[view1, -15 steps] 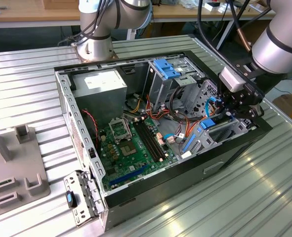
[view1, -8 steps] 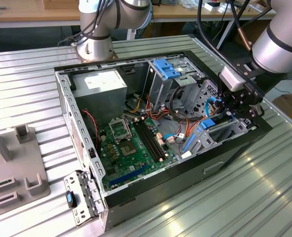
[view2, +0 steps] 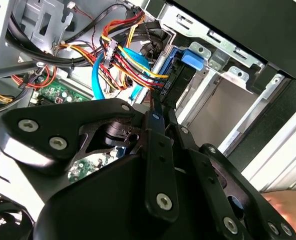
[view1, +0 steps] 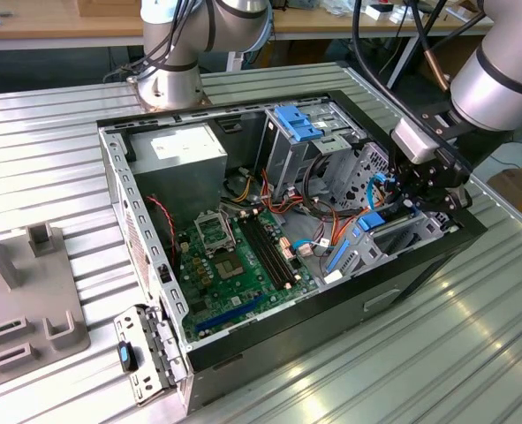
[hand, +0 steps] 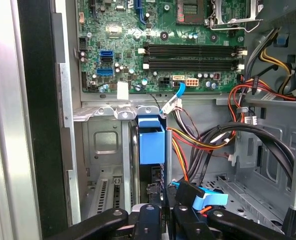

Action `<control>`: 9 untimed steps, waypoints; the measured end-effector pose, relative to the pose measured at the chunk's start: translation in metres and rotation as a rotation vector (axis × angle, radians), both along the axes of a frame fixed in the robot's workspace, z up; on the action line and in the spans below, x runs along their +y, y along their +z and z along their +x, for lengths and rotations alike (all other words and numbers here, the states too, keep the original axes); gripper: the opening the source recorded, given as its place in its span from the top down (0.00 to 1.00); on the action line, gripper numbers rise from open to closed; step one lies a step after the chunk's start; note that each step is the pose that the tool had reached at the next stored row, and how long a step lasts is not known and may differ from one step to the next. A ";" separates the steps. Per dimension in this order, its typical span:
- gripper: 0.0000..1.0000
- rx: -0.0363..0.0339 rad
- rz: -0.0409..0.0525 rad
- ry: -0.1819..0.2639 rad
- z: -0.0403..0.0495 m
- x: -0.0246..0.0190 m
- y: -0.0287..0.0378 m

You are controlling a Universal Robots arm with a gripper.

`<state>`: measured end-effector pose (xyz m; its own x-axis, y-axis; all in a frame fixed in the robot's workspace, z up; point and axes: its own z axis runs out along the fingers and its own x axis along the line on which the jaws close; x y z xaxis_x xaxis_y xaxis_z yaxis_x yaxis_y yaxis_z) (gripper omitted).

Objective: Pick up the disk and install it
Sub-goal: 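Insert the first disk wire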

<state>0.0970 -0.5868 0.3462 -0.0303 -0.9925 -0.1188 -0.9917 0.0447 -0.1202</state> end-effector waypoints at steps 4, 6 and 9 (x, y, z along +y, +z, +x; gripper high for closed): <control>0.84 0.0005 0.0000 -0.013 0.0000 -0.0001 0.0000; 0.84 0.0006 -0.0001 -0.014 0.0000 0.0000 0.0000; 0.84 0.0005 -0.0001 -0.015 0.0000 0.0003 0.0000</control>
<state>0.0970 -0.5866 0.3463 -0.0449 -0.9919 -0.1187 -0.9910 0.0591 -0.1197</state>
